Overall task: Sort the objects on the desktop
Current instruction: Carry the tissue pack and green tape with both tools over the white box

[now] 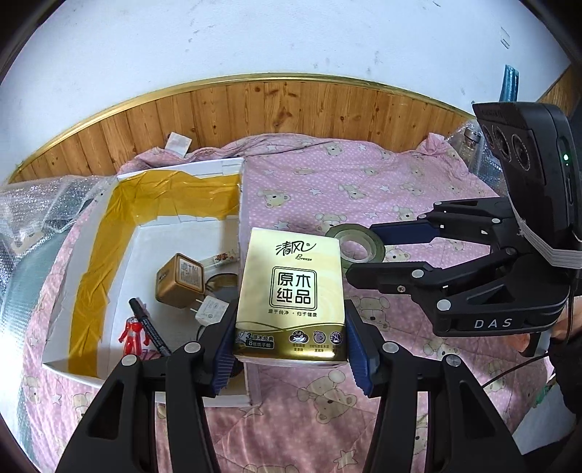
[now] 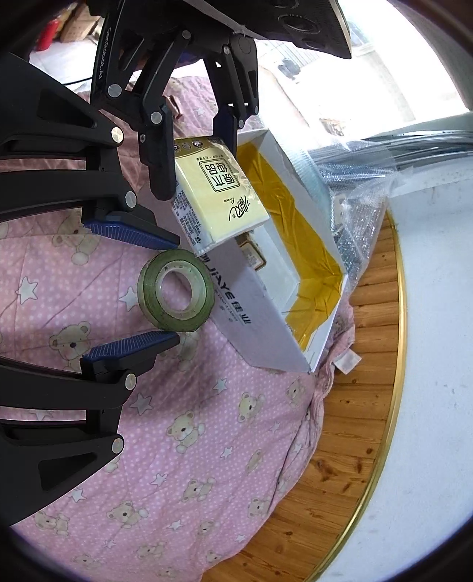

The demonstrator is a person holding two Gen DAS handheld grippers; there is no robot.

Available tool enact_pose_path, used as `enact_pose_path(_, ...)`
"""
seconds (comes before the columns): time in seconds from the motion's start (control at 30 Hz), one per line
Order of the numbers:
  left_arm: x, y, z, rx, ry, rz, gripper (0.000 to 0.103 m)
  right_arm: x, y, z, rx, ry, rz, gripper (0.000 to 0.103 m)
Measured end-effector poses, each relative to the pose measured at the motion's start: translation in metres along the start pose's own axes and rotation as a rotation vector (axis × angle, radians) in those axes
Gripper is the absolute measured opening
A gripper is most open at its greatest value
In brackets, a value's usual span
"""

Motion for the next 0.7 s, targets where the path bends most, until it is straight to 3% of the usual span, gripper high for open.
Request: enact_pose_path(0.7, -0.005, 0.003, -0.112, 0.131, 0.101, -0.022, 0.054, 0.069, -0.048, -0.060, 0.076, 0.113, -0.014, 0.048)
Point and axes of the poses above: each gripper's, at about its wrist camera, not at the fingertips, and y roughly against the way its jaws point, z to its right, x to its top, the point moved 5 cm from there along -y, roughly the way its jaws point, and after that the axes turned 3 degrees about -z, right-handed, at the moved point
